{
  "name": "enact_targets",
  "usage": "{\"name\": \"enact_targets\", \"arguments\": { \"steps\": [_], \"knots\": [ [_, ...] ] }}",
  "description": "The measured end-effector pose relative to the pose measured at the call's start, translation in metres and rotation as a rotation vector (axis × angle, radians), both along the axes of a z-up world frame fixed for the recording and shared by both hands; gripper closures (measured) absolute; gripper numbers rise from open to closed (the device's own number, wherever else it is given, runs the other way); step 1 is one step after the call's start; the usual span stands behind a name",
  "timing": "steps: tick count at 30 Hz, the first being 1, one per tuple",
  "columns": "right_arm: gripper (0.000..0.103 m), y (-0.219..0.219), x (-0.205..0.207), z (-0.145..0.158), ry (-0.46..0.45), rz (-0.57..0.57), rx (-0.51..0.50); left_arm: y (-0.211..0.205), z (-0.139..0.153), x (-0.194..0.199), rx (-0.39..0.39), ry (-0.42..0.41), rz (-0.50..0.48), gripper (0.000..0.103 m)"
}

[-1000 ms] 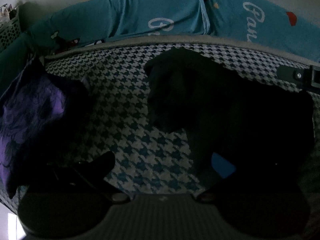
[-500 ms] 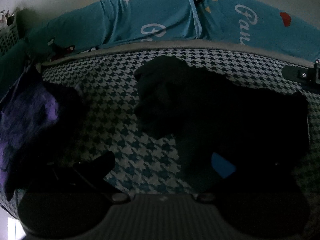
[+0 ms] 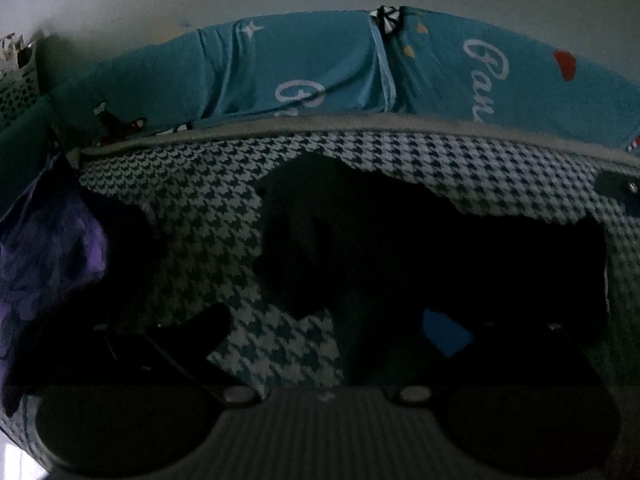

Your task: Fold clothes

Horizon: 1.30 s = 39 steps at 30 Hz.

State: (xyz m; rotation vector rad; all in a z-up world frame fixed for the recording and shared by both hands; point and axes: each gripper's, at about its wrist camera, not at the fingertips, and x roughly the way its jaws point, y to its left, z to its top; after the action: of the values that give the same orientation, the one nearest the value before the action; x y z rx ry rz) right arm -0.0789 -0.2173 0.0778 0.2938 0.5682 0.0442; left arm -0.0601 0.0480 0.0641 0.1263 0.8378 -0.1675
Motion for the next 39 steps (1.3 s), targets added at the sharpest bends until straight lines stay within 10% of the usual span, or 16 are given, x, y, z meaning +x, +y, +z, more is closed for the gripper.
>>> {"name": "enact_targets", "arguments": {
  "steps": [8,27,30,34,39],
  "knots": [
    [0.036,-0.023,0.004,-0.005,0.030,-0.048,0.002,0.002,0.006,0.010,-0.036,-0.075,0.018,0.000],
    [0.026,-0.032,0.032,-0.063,0.240,-0.003,0.008,0.033,-0.025,0.038,0.077,0.039,0.152,0.000],
    [0.043,-0.024,0.035,-0.069,0.240,0.006,-0.007,0.041,-0.027,0.043,0.102,0.037,0.201,0.000],
    [0.097,-0.018,0.037,-0.069,0.225,0.001,-0.028,0.054,-0.024,0.048,0.070,0.048,0.233,0.000],
    [0.100,-0.020,0.027,-0.042,0.066,-0.074,-0.076,0.055,-0.020,0.049,0.042,0.035,0.229,0.000]
  ]
}}
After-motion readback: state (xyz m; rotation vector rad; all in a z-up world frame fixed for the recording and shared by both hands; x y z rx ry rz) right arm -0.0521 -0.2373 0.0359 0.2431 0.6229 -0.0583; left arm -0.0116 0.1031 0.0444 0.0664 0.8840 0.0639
